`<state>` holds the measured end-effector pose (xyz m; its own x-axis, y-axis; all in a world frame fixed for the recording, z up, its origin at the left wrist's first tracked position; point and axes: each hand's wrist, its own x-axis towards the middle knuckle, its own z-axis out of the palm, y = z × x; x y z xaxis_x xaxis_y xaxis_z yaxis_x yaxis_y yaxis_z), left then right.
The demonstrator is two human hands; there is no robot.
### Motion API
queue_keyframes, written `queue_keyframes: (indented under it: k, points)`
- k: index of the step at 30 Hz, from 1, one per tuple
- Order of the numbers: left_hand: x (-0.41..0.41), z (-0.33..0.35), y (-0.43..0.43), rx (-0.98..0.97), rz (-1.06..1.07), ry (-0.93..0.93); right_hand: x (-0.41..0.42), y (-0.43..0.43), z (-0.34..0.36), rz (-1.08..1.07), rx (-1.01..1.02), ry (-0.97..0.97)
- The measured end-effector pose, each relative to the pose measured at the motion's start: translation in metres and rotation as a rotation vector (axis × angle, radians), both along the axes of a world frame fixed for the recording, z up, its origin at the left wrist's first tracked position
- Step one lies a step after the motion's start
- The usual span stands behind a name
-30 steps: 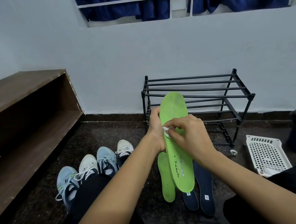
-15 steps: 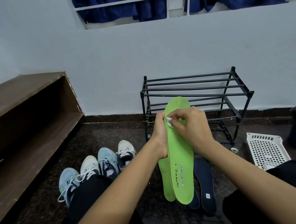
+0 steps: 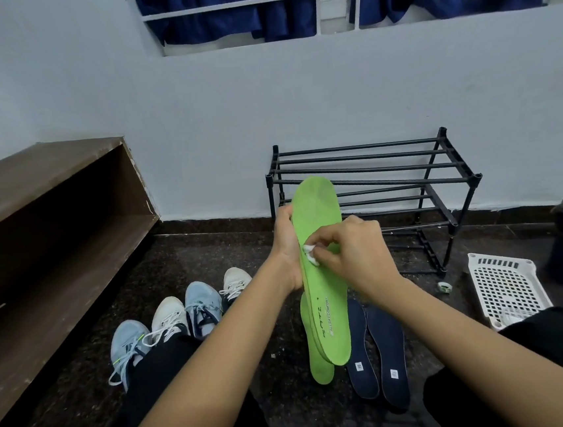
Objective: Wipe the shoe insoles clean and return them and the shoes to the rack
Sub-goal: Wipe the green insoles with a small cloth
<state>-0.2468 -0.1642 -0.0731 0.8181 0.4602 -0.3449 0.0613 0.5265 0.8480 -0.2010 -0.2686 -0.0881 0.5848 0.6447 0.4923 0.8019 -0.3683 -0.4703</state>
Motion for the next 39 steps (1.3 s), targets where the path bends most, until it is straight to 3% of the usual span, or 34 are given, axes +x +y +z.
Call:
queue_keyframes:
  k: [7, 12, 17, 22, 28, 39]
  points:
    - [0.002, -0.008, -0.02, 0.007, -0.12, 0.035, 0.02, -0.004, 0.004, -0.148, 0.006, 0.025]
    - [0.001, 0.004, -0.007, 0.002, -0.035, 0.002, 0.006, -0.004, 0.005, -0.003, 0.053, 0.071]
    - [0.001, 0.01, 0.007, -0.053, -0.023, -0.119, -0.011, -0.004, 0.004, 0.071, 0.049, -0.044]
    - [0.001, 0.009, 0.0, -0.011, 0.005, -0.035, -0.001, -0.005, 0.004, -0.005, -0.003, -0.053]
    - [0.002, -0.004, -0.019, 0.04, -0.134, 0.026, 0.021, -0.008, 0.009, -0.175, -0.041, -0.034]
    - [-0.002, 0.009, 0.005, -0.008, -0.025, -0.035, -0.009, -0.005, 0.007, 0.061, -0.015, -0.018]
